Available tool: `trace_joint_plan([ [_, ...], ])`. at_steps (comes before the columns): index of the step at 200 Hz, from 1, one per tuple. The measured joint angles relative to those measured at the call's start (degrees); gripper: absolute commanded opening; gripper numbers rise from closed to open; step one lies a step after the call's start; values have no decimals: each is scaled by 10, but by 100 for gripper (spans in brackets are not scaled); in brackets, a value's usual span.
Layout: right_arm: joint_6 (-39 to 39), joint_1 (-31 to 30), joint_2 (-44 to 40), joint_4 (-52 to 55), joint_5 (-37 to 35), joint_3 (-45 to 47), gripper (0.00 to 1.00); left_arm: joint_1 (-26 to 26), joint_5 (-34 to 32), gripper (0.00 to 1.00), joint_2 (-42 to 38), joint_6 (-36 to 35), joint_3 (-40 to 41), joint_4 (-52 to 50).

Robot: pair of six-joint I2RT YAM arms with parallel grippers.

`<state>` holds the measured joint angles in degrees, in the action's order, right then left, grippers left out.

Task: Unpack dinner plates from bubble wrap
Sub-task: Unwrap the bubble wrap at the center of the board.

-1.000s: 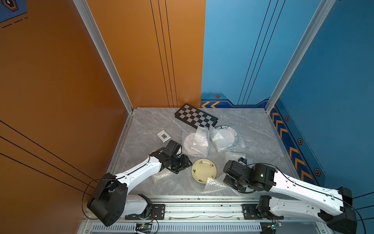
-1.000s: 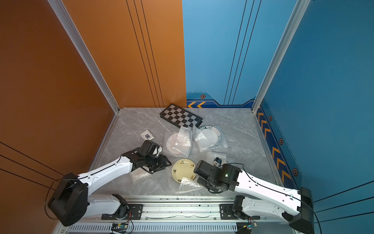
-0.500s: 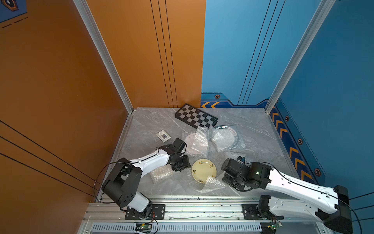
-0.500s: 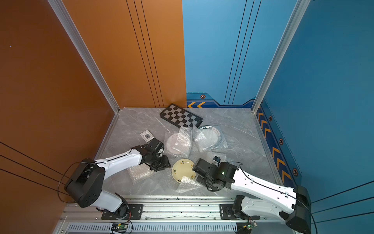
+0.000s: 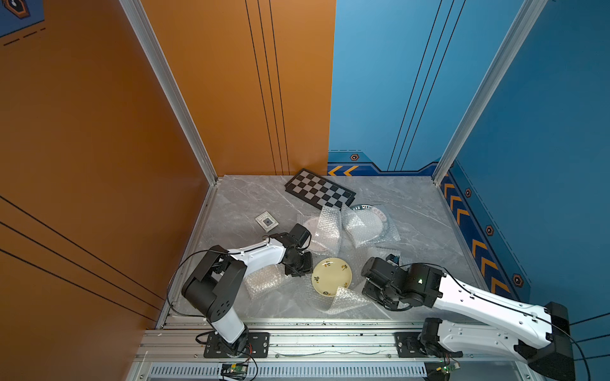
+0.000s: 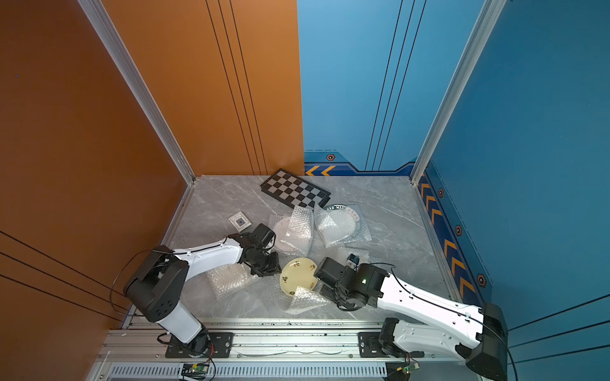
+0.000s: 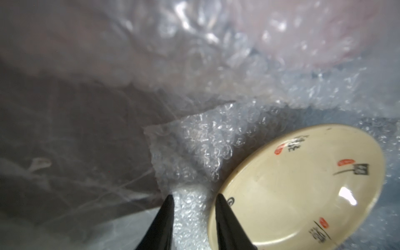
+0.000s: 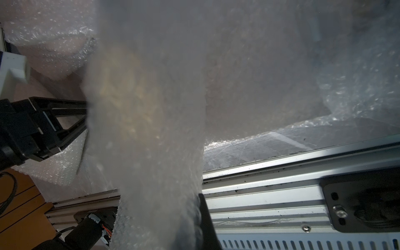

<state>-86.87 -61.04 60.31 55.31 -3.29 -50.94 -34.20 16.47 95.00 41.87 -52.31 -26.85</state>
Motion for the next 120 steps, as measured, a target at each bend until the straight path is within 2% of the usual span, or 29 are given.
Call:
trace_joint_plan([
  [45,0,8,-5,0,0,0,0,4,-6,0,15,-5,-9,0],
  [120,26,34,12,-18,5,0,0,52,-22,0,19,-5,-17,1],
])
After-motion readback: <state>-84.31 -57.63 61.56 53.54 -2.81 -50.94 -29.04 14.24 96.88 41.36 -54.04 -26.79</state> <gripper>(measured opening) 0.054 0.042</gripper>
